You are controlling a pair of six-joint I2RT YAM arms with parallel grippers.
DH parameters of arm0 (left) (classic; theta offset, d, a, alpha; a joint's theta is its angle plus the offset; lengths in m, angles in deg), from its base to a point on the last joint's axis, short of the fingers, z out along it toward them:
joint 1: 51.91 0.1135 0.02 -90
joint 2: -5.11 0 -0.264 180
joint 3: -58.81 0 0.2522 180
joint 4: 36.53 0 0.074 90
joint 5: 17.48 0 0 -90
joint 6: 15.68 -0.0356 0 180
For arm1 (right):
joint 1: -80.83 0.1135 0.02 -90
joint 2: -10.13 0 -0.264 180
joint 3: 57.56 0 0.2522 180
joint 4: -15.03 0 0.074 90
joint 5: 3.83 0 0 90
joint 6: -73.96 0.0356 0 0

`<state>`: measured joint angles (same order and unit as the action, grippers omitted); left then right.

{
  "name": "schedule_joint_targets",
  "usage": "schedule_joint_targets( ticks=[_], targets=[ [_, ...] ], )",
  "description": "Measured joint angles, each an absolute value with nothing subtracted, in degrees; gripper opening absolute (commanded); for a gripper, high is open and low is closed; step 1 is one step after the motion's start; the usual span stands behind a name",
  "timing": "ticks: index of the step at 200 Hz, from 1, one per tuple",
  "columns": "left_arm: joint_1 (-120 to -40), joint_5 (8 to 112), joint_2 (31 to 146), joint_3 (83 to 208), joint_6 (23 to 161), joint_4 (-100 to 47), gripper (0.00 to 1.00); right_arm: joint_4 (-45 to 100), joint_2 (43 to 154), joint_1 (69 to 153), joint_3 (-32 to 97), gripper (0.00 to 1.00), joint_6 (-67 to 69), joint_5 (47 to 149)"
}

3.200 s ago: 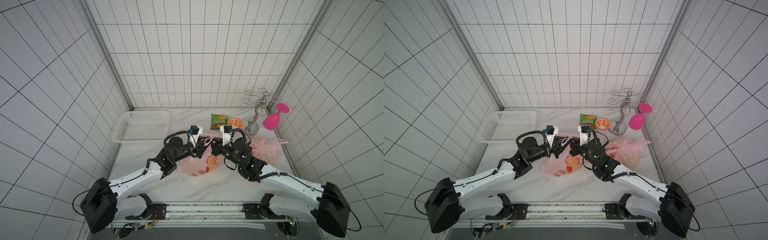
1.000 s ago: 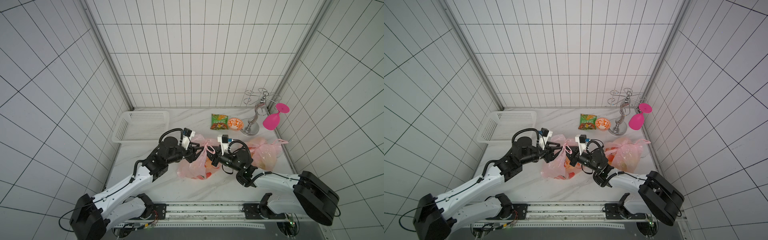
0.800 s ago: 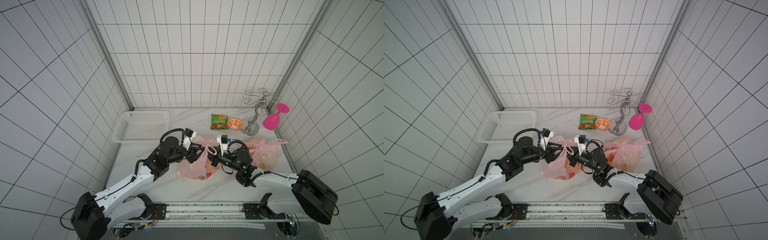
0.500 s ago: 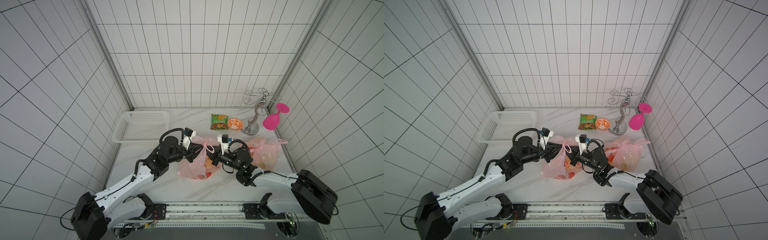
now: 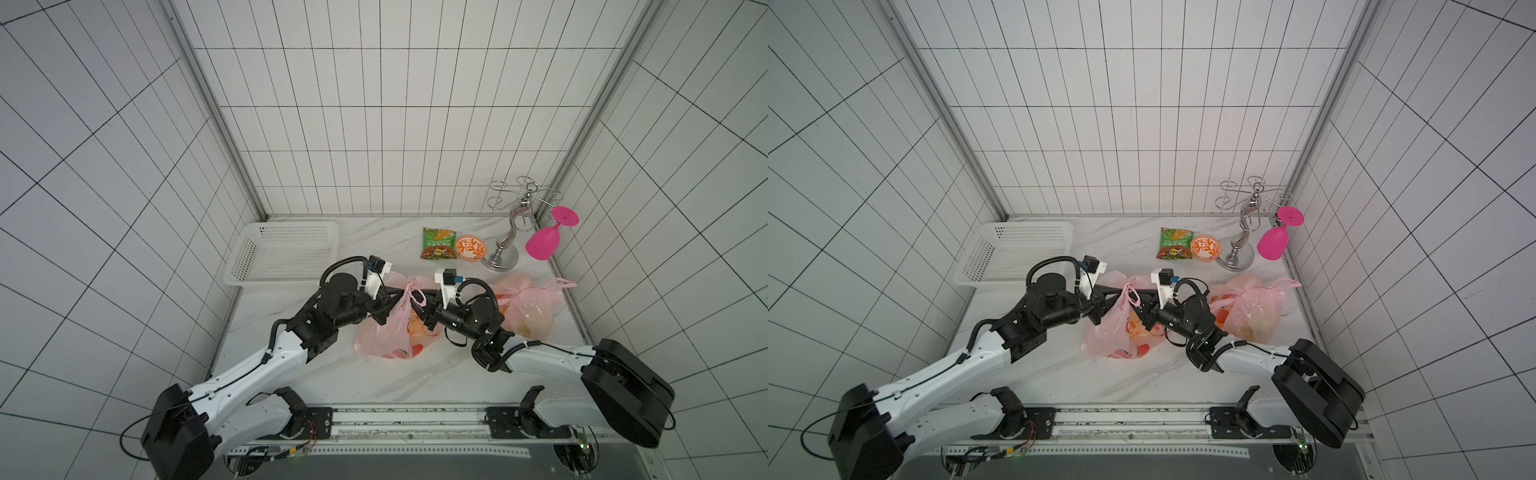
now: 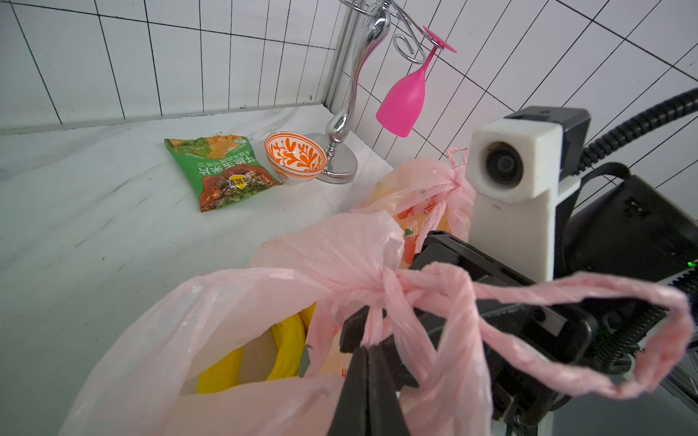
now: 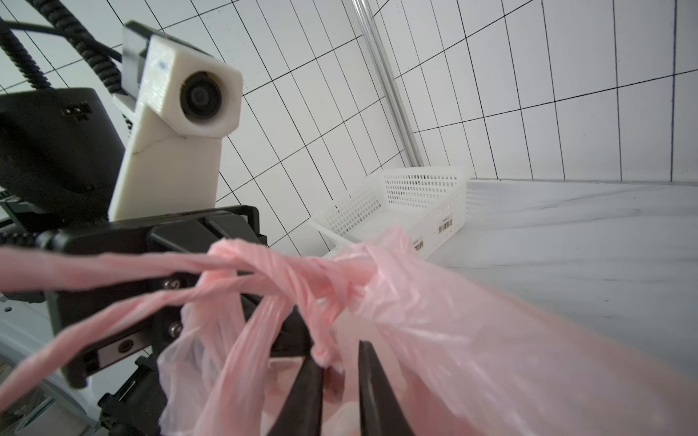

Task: Place the banana into a plastic bag & tie a knot
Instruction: Cross the plastic bag at the center of the board.

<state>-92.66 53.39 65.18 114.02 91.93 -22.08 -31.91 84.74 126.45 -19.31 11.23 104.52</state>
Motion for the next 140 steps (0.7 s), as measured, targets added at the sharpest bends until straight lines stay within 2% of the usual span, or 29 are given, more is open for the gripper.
schedule_joint_targets(
  ticks=[33, 95, 140],
  targets=[
    [-93.7, 56.0, 64.3, 113.7, 91.6, -22.1, 0.00, -29.9, 79.2, 128.2, -19.4, 0.51, 9.9, 106.5],
    [-94.1, 59.2, 63.1, 113.7, 91.0, -21.3, 0.00, -22.2, 65.4, 128.5, -23.2, 0.60, 7.9, 103.3],
    [-95.1, 61.1, 62.0, 113.7, 90.4, -20.7, 0.00, -14.0, 57.7, 128.7, -24.2, 0.71, 6.6, 102.5]
  ],
)
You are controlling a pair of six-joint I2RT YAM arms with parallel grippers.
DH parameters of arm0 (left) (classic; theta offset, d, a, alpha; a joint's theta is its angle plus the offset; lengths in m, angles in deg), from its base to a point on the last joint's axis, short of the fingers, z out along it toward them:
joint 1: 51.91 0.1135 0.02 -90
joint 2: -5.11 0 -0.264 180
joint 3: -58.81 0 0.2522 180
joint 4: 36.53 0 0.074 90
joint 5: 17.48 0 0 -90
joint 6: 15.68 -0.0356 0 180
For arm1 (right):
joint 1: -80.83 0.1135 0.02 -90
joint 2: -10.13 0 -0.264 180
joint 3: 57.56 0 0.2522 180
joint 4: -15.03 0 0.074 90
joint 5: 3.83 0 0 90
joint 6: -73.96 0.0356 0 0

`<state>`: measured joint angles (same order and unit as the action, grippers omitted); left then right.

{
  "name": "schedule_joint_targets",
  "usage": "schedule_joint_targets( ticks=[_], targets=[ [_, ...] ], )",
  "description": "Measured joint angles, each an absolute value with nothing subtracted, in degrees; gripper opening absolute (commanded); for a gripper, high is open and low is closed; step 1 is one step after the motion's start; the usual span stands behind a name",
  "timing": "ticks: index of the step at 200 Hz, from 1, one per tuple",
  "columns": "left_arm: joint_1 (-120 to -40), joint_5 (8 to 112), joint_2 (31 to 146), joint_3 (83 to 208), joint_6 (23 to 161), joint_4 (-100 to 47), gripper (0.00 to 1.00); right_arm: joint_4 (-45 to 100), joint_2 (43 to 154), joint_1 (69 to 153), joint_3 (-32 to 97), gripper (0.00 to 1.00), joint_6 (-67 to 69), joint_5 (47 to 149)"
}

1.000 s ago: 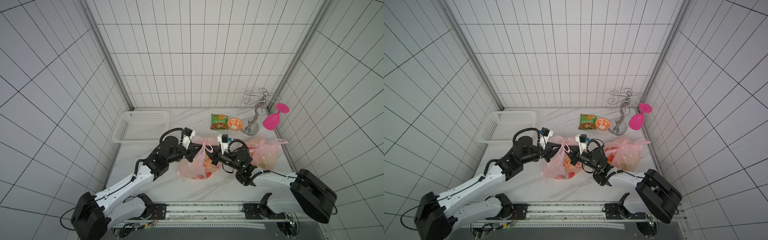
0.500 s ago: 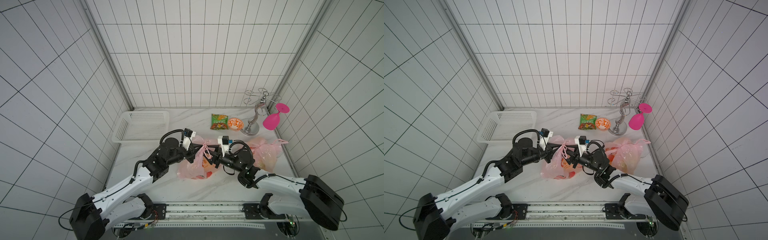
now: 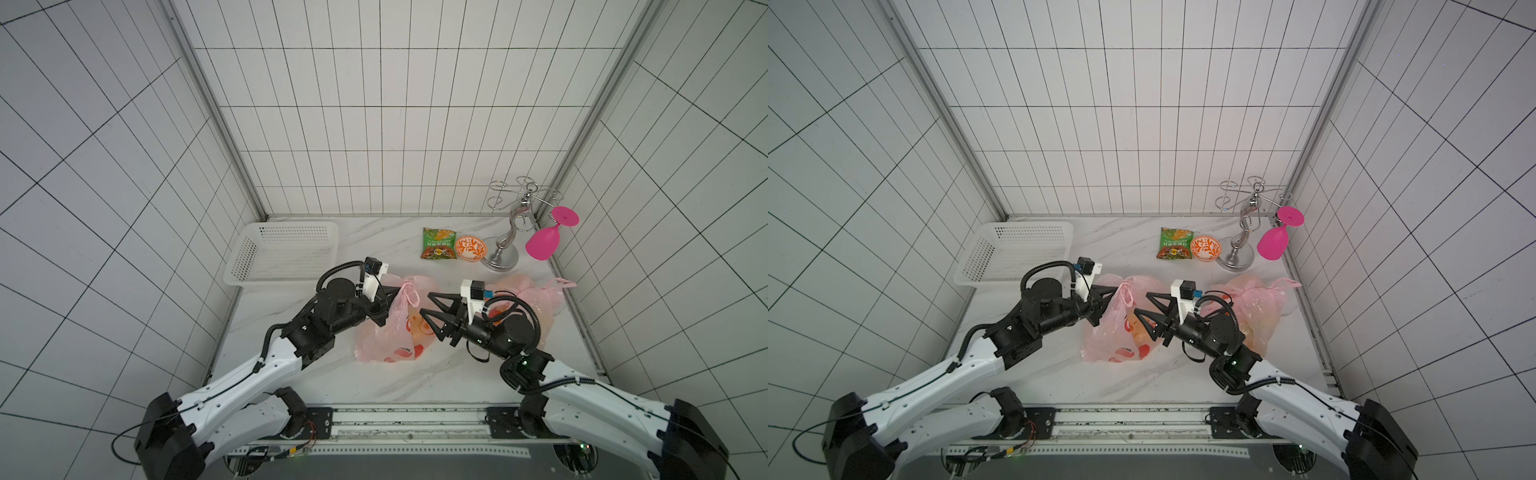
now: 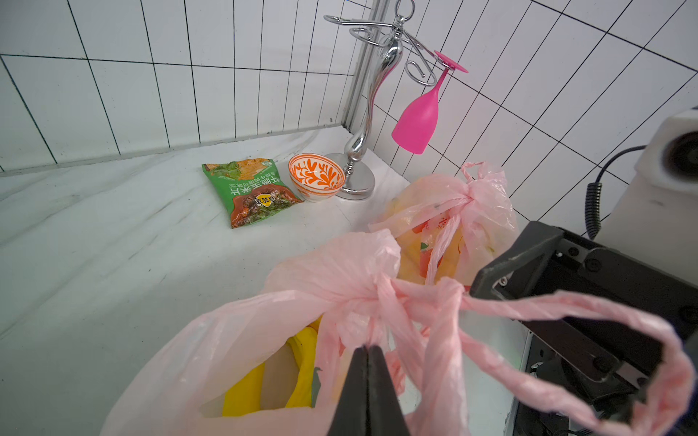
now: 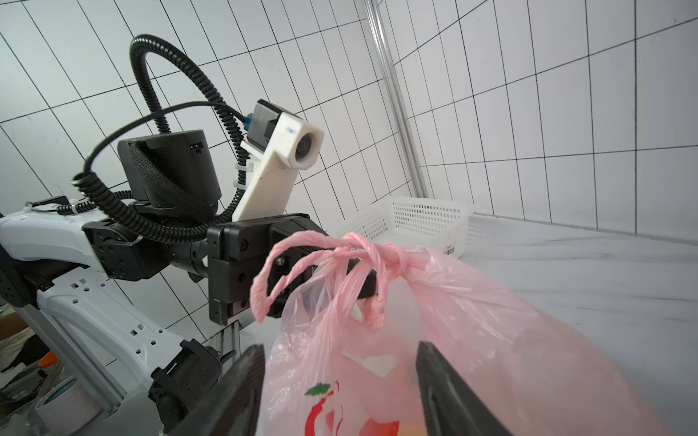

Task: Place the banana into a plastic bag & tie a knot
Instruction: Cross the plastic bag at the center of the board.

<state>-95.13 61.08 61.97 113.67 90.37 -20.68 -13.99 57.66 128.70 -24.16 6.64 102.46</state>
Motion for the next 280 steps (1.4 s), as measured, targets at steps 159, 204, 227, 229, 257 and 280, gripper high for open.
schedule_joint_targets(
  ticks=[159, 204, 227, 229, 257, 280],
  targets=[
    [-98.5, 64.0, 62.9, 113.7, 89.1, -19.9, 0.00, -4.6, 56.2, 134.1, -19.2, 0.67, 4.4, 97.0],
    [-99.1, 64.4, 62.9, 113.7, 88.8, -20.0, 0.00, -4.3, 58.5, 134.1, -18.7, 0.13, 4.1, 96.9],
    [-99.1, 65.3, 62.9, 113.7, 88.8, -19.9, 0.00, -3.1, 58.3, 134.1, -18.7, 0.00, 4.2, 95.9],
    [-99.1, 65.5, 62.8, 113.7, 88.8, -19.9, 0.00, -3.0, 58.2, 134.1, -18.7, 0.00, 4.3, 95.8],
    [-99.1, 67.5, 61.4, 113.7, 88.8, -19.2, 0.00, 1.4, 56.1, 134.1, -18.7, 0.00, 4.0, 91.6],
    [-99.1, 69.7, 59.0, 113.2, 88.8, -19.1, 0.00, 5.6, 53.9, 134.1, -18.7, 0.00, 4.0, 87.8]
  ],
)
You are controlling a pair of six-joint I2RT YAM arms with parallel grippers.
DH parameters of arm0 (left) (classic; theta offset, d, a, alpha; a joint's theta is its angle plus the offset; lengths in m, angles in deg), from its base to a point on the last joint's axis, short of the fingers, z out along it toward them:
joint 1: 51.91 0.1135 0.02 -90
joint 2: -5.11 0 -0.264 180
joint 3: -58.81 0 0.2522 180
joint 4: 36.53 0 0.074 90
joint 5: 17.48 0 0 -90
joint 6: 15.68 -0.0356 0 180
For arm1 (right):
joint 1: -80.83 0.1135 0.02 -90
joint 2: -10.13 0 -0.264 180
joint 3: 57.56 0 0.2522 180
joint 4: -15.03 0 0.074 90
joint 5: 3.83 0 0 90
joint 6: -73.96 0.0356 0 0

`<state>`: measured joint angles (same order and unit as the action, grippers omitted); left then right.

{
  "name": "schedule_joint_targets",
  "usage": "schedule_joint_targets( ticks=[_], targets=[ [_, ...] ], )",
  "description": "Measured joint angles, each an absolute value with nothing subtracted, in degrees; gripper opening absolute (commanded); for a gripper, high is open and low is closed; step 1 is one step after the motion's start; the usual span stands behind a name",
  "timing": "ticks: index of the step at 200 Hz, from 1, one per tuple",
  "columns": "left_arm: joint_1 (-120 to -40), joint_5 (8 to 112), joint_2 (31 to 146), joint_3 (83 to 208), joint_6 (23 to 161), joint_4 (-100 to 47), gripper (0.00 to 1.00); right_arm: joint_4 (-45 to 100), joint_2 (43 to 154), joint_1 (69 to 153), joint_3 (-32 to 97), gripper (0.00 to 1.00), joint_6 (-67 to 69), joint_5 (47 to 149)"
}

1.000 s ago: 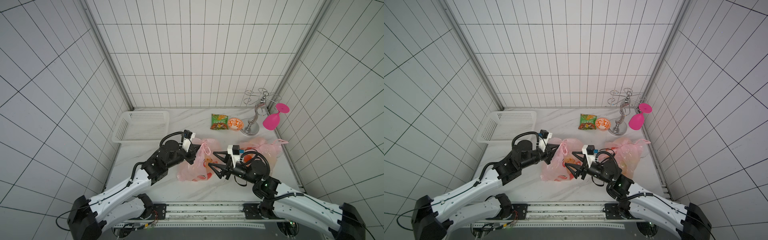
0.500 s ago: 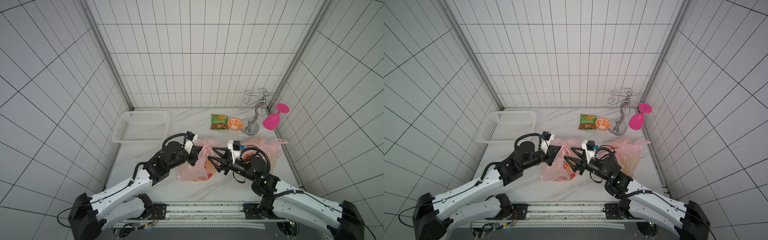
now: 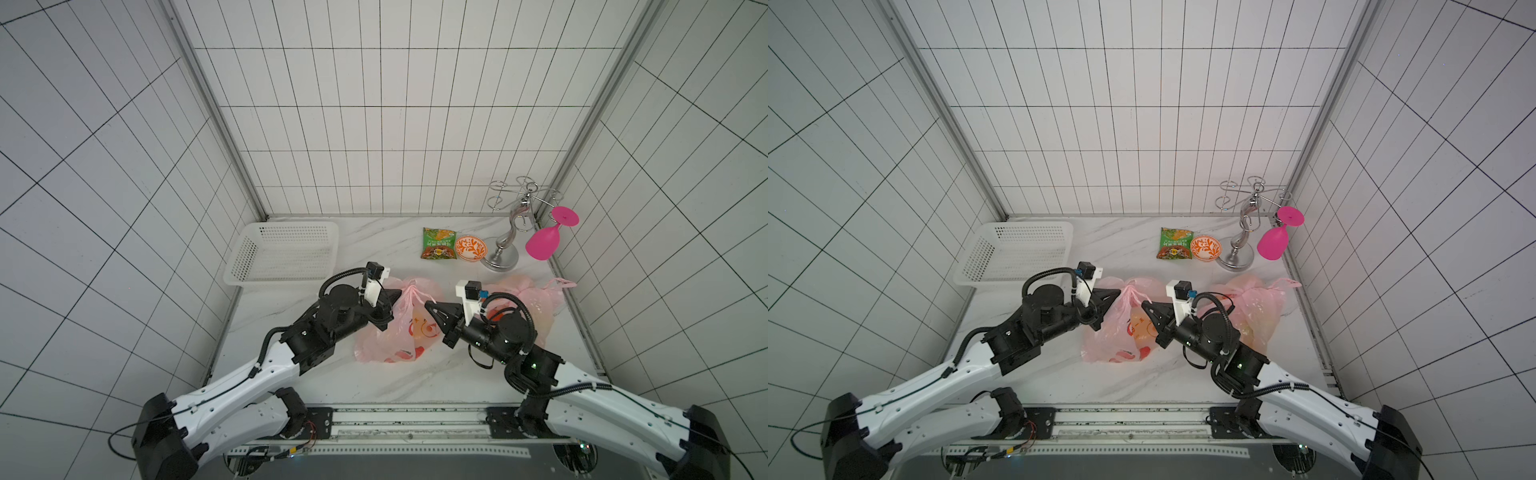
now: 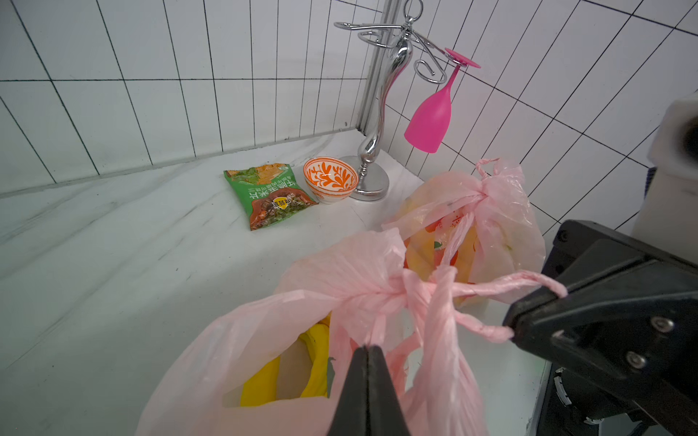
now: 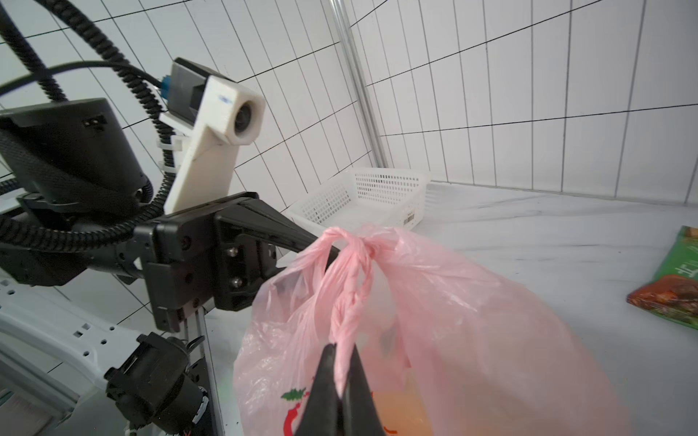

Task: Place the banana into a plastic bag & tie a knot
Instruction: Cross the plastic bag at the center of the board.

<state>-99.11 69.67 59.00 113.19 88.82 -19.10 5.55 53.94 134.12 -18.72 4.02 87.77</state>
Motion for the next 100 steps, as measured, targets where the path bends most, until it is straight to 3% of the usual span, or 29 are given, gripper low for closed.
schedule_joint_targets(
  ticks=[100],
  targets=[
    [-99.1, 78.3, 55.9, 112.8, 88.9, -18.2, 0.00, 13.4, 50.4, 134.1, -18.8, 0.00, 4.0, 81.5]
  ],
)
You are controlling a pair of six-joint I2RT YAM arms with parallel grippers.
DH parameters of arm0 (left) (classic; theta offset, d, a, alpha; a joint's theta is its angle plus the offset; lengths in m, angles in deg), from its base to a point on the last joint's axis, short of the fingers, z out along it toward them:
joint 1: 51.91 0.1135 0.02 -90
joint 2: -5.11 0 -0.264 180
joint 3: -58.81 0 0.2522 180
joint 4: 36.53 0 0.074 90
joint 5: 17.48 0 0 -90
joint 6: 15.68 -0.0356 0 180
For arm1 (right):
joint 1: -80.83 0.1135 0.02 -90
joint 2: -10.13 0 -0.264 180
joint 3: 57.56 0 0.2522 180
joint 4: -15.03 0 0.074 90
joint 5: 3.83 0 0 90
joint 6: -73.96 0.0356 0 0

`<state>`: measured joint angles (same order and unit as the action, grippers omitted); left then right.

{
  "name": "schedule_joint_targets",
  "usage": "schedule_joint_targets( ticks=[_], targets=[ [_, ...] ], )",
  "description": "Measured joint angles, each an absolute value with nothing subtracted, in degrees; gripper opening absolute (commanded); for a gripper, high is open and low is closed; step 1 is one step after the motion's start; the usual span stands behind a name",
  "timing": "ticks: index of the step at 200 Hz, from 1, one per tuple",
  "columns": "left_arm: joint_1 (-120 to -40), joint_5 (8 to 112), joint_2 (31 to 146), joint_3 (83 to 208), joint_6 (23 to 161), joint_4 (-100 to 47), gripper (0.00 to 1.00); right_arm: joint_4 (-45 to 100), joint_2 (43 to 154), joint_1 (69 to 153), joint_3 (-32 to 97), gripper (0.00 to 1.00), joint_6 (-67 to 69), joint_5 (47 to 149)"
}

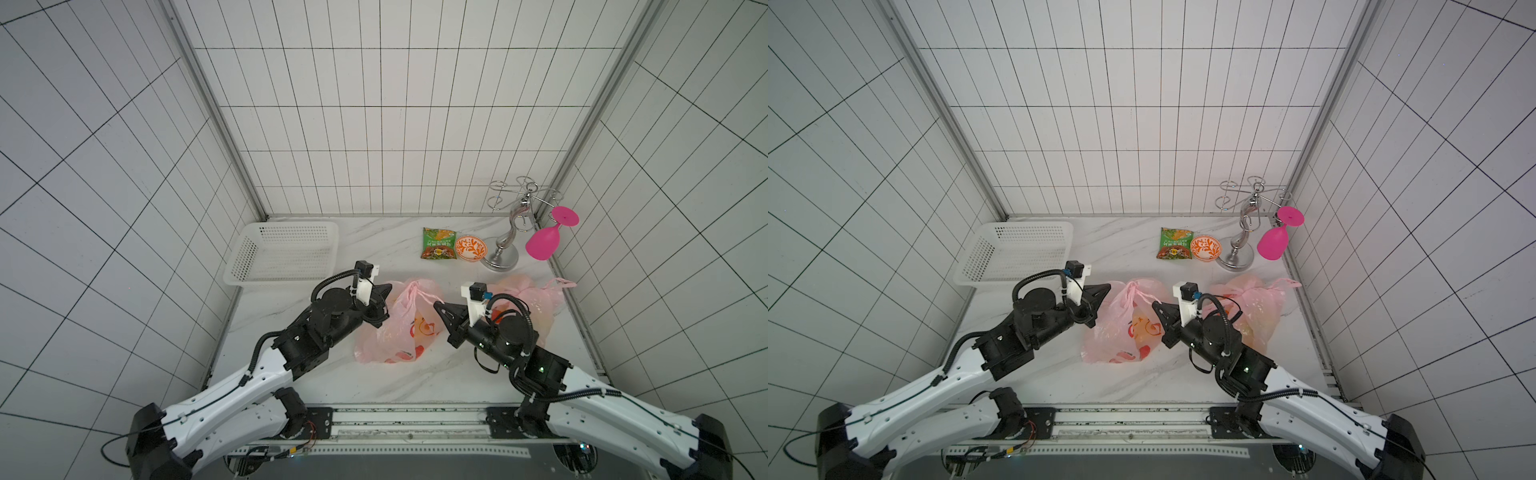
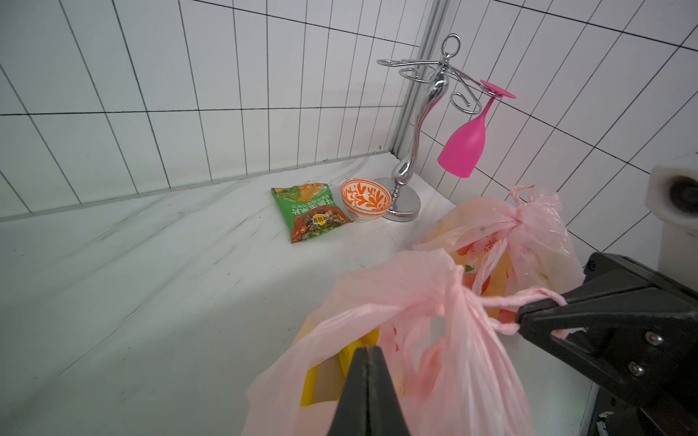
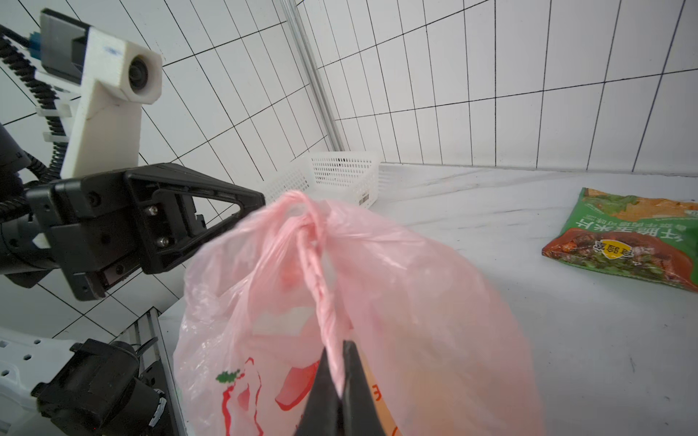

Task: Place the banana into a plastic bag & tie a knot
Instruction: Cross the plastic bag at the center of the board.

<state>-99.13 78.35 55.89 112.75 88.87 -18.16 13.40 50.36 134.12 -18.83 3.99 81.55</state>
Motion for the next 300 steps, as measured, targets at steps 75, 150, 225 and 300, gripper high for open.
schedule_joint_targets(
  ticks=[75, 150, 225, 300],
  targets=[
    [-98.2, 74.2, 57.5, 112.8, 88.6, -18.8, 0.06, 14.2, 50.2, 134.2, -18.9, 0.00, 3.9, 82.2],
    [-98.3, 69.2, 61.8, 113.5, 88.4, -19.1, 0.25, 12.7, 53.7, 134.2, -18.8, 0.00, 1.7, 82.5],
    [-99.9, 70.0, 57.9, 117.9, 85.6, -16.8, 0.57, 20.3, 53.7, 134.3, -14.7, 0.00, -2.1, 84.4],
    [-106.4, 71.9, 66.4, 124.1, 77.0, -15.7, 0.72, 29.8, 55.2, 134.3, -2.4, 0.00, -4.6, 84.6]
  ],
)
